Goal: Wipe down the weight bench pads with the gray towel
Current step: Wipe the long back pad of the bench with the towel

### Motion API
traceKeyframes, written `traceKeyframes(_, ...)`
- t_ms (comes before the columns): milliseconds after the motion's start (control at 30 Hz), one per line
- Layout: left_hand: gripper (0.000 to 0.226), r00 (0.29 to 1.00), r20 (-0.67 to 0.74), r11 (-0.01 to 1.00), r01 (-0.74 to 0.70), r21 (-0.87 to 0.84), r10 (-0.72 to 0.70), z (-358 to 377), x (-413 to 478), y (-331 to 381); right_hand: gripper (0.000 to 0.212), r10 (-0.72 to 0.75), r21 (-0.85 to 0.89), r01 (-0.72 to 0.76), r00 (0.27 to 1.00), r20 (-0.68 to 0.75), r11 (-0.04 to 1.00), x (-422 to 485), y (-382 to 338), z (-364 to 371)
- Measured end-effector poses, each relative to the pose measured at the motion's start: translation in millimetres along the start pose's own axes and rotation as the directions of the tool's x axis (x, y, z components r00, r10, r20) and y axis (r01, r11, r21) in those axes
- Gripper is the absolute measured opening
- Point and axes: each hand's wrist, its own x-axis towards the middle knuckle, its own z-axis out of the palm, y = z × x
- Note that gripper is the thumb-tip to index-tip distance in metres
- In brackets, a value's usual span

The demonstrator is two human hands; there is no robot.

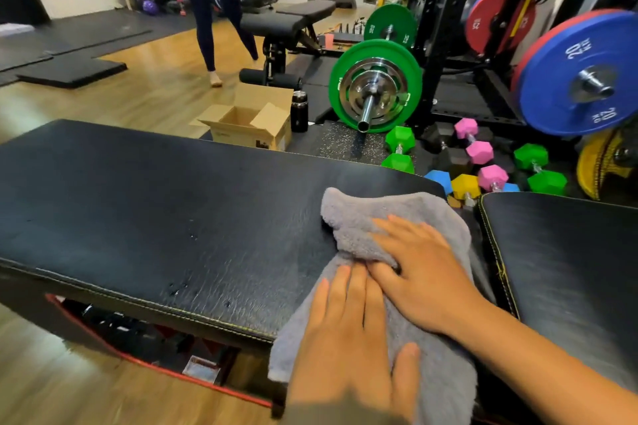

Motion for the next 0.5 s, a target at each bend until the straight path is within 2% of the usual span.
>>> traceKeyframes(100,0.087,1.000,-0.011,0.999,0.015,-0.044,-0.016,-12,30,3,0.062,0.036,-0.057,-0.031,0.995,0.090,0.998,47,10,-4)
traceKeyframes(200,0.088,0.998,0.051,0.999,0.042,-0.018,-0.041,-14,66,-6,0.062,0.025,-0.073,-0.015,0.991,0.132,0.997,92,23,-3)
traceKeyframes(333,0.085,0.992,0.083,0.995,0.097,-0.020,-0.095,-9,111,-25,0.057,-0.011,-0.129,0.027,0.992,0.125,0.991,141,31,0)
traceKeyframes(500,0.076,0.982,0.140,0.992,0.127,0.019,-0.129,-11,152,-51,0.044,0.047,-0.092,-0.033,0.988,0.150,0.995,185,29,5)
